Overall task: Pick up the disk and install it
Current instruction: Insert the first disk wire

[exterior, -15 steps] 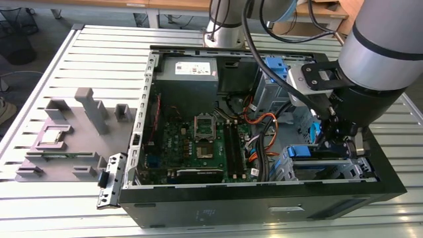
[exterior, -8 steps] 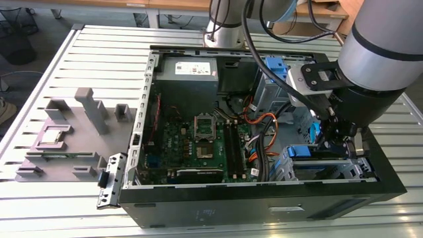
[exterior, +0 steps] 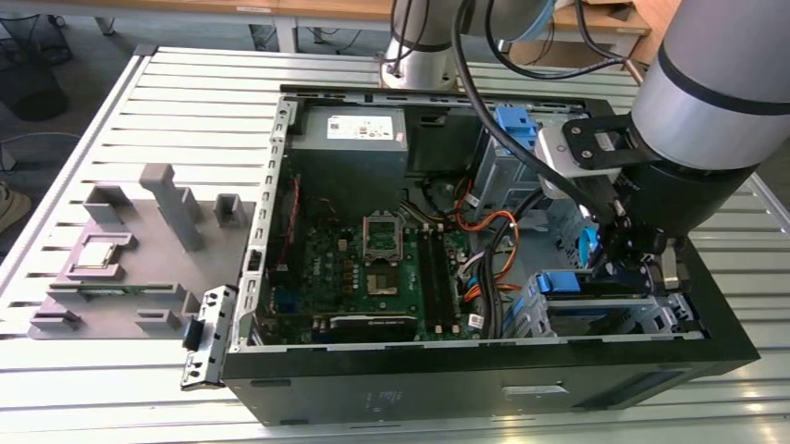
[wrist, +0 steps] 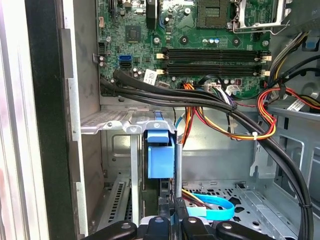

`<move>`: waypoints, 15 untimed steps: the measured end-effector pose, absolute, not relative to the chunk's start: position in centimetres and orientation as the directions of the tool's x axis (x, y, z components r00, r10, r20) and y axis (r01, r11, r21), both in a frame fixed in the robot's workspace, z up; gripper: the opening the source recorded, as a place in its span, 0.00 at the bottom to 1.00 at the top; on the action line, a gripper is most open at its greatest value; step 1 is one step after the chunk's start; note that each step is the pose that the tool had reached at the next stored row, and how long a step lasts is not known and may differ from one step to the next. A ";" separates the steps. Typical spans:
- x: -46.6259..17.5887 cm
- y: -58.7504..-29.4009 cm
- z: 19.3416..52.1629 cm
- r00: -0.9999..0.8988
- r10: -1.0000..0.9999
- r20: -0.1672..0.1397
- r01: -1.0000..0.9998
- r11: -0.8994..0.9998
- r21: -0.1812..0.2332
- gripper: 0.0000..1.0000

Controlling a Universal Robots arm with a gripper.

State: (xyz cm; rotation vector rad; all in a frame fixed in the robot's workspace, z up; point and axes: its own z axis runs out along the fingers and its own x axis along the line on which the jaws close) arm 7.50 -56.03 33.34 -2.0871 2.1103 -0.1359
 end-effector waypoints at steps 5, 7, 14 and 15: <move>7.5 -56.1 33.3 -0.006 -0.998 -0.057 -0.983 0.016 -0.184 0.16; 7.6 -56.1 33.3 -0.006 -0.998 -0.057 -0.983 0.016 -0.184 0.16; 7.6 -56.2 33.3 -0.006 -0.998 -0.057 -0.983 0.016 -0.184 0.16; 7.6 -56.2 33.3 -0.006 -0.998 -0.057 -0.983 0.016 -0.184 0.16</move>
